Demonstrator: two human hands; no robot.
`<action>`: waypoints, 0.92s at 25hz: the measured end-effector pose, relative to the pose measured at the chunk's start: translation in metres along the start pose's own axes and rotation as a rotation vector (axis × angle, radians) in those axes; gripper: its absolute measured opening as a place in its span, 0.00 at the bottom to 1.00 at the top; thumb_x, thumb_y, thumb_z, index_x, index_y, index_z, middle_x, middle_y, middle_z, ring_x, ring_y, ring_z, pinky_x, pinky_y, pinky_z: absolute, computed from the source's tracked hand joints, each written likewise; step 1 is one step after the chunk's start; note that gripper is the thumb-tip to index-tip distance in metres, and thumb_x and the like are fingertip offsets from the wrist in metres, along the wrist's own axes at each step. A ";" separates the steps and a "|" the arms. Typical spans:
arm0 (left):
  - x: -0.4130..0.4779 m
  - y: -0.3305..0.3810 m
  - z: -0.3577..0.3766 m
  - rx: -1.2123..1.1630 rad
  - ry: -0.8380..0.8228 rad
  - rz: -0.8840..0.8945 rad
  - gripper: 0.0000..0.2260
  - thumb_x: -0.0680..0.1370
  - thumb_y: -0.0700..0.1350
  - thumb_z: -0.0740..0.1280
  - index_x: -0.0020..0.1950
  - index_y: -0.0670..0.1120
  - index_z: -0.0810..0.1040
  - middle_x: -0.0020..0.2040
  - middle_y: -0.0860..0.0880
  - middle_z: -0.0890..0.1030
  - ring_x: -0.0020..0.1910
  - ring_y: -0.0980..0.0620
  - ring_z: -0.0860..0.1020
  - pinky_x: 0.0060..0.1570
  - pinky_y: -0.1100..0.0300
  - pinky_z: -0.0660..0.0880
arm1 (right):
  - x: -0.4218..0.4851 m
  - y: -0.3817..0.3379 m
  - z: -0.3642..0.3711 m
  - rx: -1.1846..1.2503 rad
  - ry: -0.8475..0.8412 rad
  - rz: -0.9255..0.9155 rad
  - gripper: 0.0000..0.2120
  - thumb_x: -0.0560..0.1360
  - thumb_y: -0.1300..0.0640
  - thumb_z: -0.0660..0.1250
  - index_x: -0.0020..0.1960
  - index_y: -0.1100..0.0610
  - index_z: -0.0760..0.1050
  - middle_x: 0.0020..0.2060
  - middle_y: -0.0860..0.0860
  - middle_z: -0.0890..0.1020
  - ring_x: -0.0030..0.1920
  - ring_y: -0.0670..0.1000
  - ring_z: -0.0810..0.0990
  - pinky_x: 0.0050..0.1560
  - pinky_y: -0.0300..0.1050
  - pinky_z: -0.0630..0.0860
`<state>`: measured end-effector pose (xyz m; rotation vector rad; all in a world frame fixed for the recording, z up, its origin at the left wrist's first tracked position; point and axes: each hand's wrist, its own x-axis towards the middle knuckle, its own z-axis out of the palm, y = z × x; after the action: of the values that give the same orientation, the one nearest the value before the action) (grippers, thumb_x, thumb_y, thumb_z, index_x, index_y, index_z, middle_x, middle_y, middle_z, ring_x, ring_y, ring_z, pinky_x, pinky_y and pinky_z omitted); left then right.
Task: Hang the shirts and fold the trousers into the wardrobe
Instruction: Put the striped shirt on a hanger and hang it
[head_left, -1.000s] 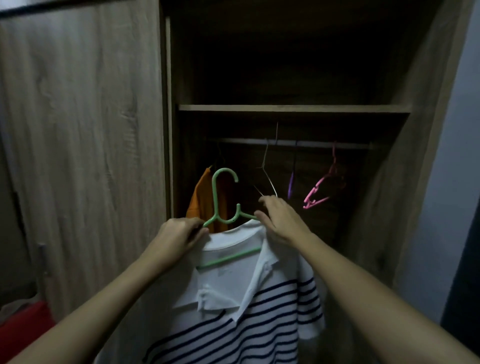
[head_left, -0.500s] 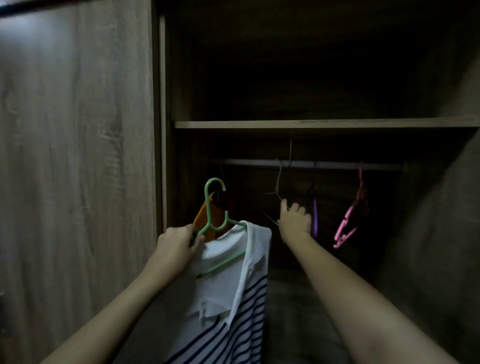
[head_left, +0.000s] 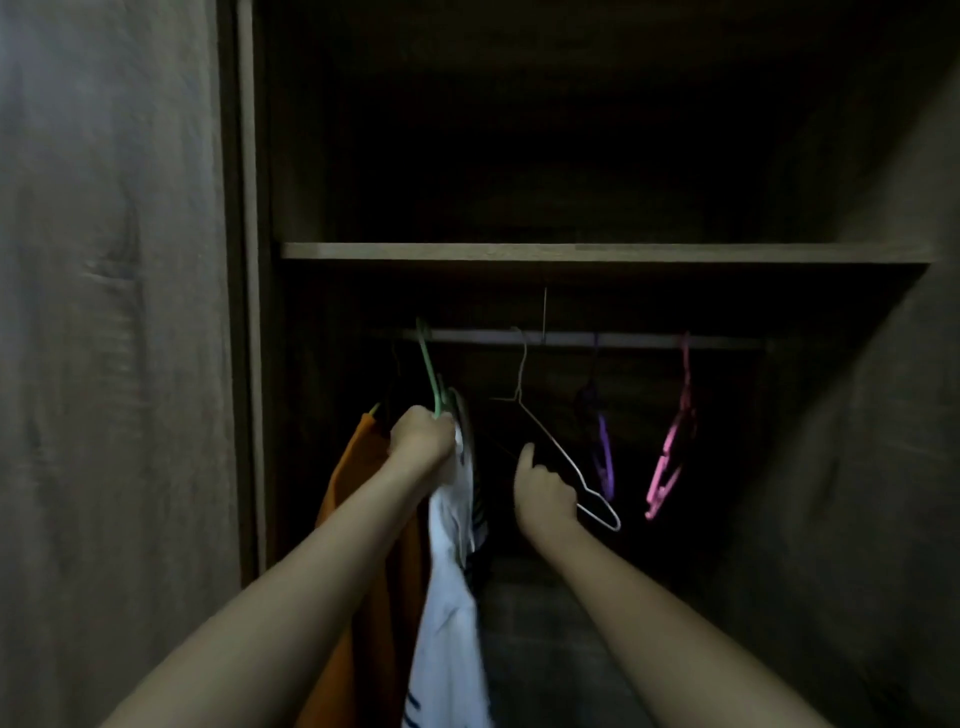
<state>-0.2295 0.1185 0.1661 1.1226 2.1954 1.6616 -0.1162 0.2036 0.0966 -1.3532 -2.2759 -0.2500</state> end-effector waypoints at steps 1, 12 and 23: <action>0.005 0.005 0.006 0.007 0.011 0.001 0.16 0.79 0.47 0.61 0.51 0.35 0.79 0.48 0.36 0.81 0.50 0.37 0.79 0.48 0.52 0.75 | 0.000 0.002 -0.004 -0.029 0.102 -0.040 0.26 0.72 0.59 0.68 0.67 0.63 0.66 0.52 0.59 0.78 0.48 0.57 0.81 0.39 0.48 0.77; 0.036 0.049 0.048 0.011 0.027 -0.059 0.15 0.78 0.43 0.56 0.58 0.36 0.75 0.58 0.38 0.77 0.57 0.38 0.76 0.57 0.51 0.73 | 0.006 0.047 -0.006 -0.136 -0.054 0.006 0.21 0.77 0.63 0.57 0.69 0.60 0.57 0.63 0.57 0.71 0.60 0.58 0.75 0.57 0.51 0.70; 0.047 0.037 0.042 0.195 -0.030 -0.197 0.17 0.81 0.44 0.57 0.68 0.38 0.70 0.68 0.40 0.71 0.67 0.41 0.70 0.62 0.52 0.69 | -0.015 0.056 -0.056 -0.212 0.121 -0.097 0.26 0.78 0.67 0.53 0.75 0.57 0.54 0.60 0.54 0.75 0.55 0.57 0.79 0.47 0.49 0.76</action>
<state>-0.2228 0.1847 0.1971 0.9298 2.4021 1.3677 -0.0444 0.1977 0.1328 -1.2910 -2.2663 -0.6047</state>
